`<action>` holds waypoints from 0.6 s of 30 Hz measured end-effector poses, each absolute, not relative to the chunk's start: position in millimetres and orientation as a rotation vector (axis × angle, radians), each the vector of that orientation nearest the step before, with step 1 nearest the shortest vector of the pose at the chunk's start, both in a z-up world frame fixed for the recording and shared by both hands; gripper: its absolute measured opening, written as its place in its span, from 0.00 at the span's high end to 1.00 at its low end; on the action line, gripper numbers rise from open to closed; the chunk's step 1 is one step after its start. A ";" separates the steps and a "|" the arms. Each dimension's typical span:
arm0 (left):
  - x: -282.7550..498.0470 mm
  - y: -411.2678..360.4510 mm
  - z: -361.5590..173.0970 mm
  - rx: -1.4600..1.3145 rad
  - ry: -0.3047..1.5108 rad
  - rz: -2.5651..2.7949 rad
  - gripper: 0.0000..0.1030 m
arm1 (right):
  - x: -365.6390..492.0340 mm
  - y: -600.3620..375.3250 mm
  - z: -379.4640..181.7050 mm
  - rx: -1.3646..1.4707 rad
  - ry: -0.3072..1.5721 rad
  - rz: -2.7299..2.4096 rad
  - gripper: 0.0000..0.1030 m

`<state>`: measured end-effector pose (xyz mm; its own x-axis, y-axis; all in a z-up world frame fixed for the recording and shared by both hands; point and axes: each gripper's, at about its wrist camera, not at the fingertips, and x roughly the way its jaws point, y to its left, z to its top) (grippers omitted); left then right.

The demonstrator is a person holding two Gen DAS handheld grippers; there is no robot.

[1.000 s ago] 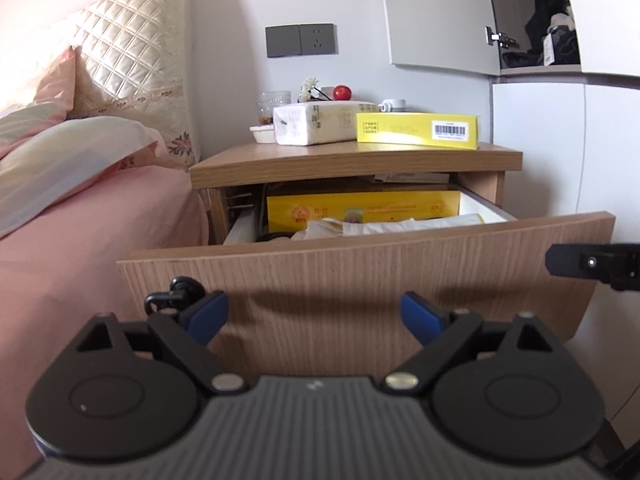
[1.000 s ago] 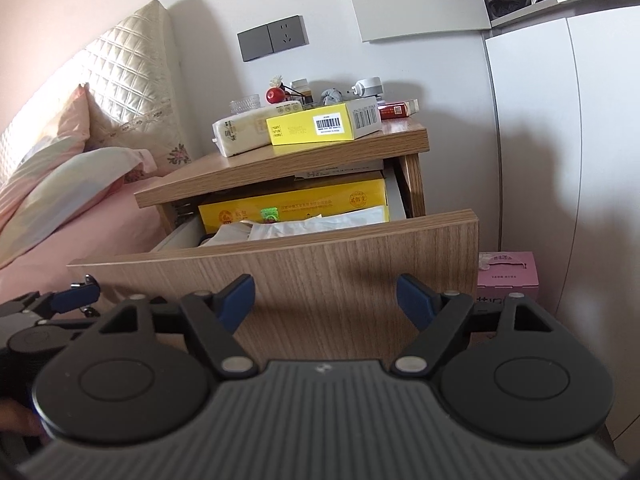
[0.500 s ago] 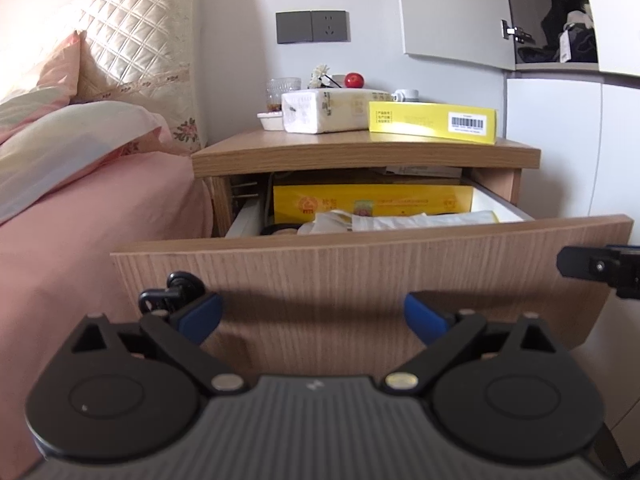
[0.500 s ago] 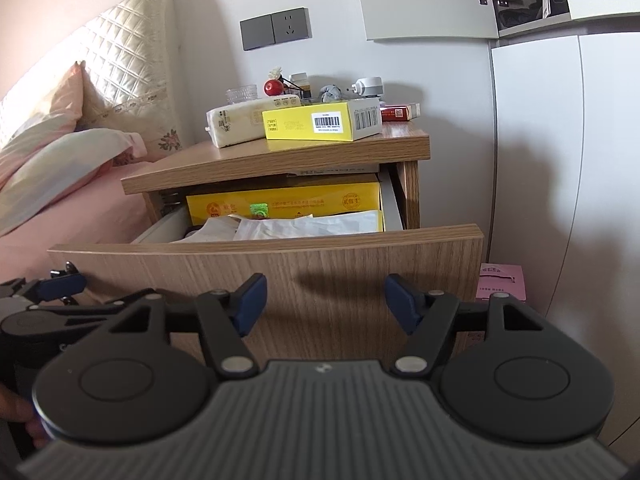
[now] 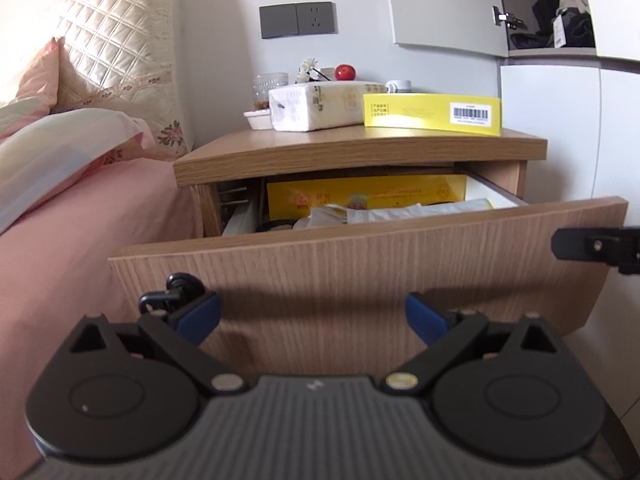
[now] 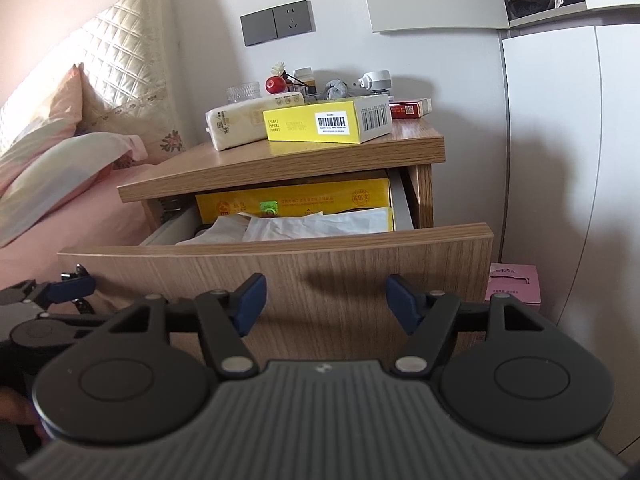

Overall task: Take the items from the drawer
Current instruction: 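Push the drawer front closed with the left gripper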

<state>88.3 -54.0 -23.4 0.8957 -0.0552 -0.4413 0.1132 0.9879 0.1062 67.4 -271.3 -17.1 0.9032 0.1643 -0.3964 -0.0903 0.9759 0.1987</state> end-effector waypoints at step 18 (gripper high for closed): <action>143.0 -62.3 -34.4 0.180 0.481 -0.091 0.01 | 117.3 -277.9 -17.1 0.181 0.429 0.158 0.32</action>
